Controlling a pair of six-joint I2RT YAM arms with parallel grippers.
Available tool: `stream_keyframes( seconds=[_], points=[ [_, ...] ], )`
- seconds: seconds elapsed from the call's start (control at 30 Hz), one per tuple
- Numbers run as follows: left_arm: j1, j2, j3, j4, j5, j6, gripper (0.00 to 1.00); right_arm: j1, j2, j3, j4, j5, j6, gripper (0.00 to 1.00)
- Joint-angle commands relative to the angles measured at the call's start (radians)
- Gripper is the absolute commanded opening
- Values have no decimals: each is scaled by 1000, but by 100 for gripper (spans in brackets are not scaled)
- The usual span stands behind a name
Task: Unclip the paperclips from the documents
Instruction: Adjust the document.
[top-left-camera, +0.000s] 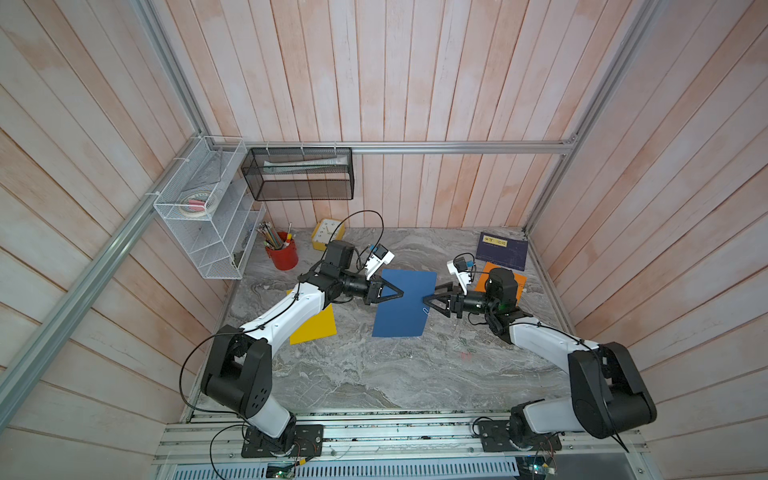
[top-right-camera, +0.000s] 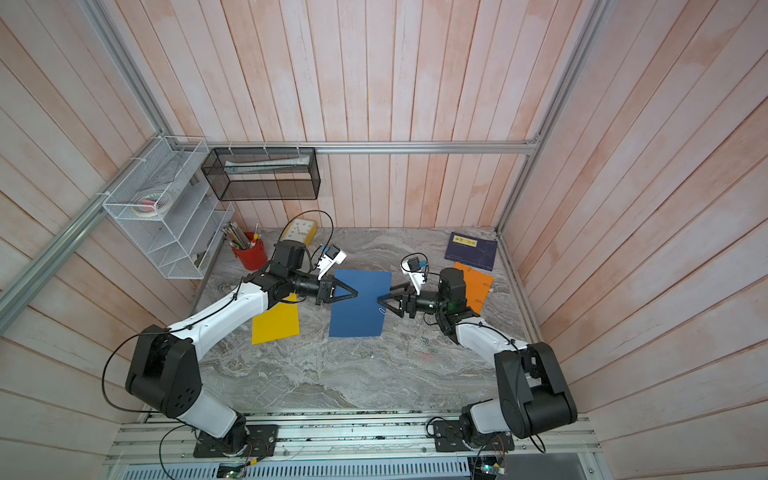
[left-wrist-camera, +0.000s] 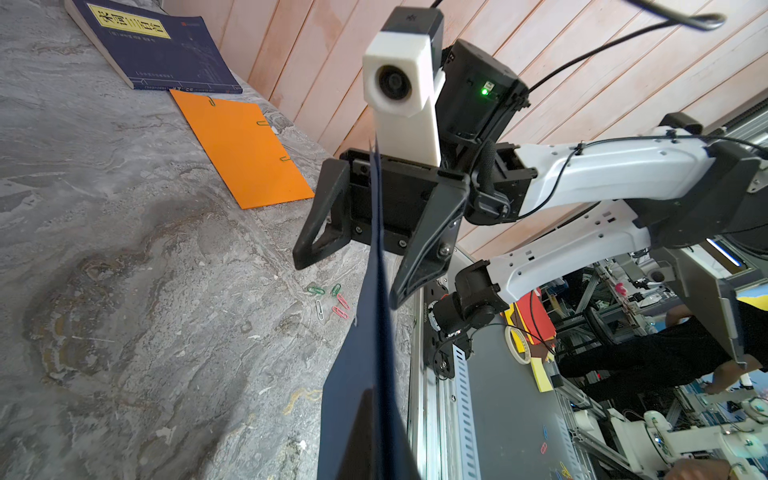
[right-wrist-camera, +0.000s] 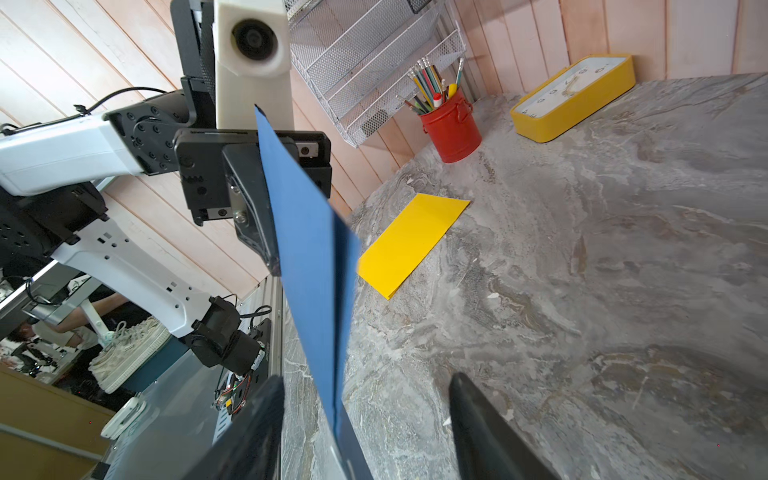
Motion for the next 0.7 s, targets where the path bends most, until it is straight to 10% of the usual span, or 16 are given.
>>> stream_keyframes(
  seconds=[0.0,0.47,0.67],
  points=[
    [-6,22,31,8,16,10,0,22,27,24,90,-66,38,58],
    [-9,29,31,1,-4,15,0,30,53,3,226,-112,136,4],
    [-8,28,32,-2,-16,9,0,29,47,8,218,-110,139,0]
  ],
)
